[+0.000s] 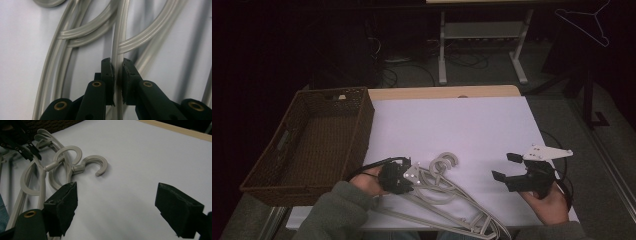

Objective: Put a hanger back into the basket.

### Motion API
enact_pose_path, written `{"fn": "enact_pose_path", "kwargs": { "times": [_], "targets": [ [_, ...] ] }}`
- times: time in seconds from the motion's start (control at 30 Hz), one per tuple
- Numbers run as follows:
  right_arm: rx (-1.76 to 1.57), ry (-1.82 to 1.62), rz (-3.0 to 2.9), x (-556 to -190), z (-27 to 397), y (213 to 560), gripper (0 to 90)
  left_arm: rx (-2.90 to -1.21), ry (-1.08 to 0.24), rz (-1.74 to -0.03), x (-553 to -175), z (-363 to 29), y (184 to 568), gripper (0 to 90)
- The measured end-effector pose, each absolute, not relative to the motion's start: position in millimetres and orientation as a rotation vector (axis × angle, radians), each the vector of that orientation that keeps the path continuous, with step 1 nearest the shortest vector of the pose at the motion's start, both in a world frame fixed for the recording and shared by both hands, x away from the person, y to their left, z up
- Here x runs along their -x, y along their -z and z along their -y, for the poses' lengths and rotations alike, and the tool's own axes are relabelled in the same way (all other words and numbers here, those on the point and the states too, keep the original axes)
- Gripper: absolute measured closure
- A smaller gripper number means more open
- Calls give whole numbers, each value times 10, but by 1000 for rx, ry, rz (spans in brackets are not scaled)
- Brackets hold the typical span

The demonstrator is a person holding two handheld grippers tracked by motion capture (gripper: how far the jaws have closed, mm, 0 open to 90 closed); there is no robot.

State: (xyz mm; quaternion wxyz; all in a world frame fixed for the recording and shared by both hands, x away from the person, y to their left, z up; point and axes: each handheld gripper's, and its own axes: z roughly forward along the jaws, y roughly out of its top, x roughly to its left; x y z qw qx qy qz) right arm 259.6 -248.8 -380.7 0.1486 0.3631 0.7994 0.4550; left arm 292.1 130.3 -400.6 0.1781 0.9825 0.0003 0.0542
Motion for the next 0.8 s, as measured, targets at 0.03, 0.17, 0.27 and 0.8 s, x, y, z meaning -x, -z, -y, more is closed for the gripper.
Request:
{"fn": "enact_pose_path", "kwargs": {
  "times": [0.03,0.17,0.27,0.8],
  "targets": [
    [-1046,-1313,-2296,-2594,2493,3805,174,-2776,-125,5,-2905,-1317,3991,816],
    [-1058,-1318,-2290,-2588,2506,3798,174,-2762,-116,1,-2887,-1333,3965,816],
    [-1060,-1320,-2284,-2586,2517,3797,174,-2742,-95,-6,-2867,-1352,3926,816],
    [-1070,-1327,-2266,-2584,2562,3788,174,-2610,3,-207,-2784,-1612,3685,816]
  ]
}}
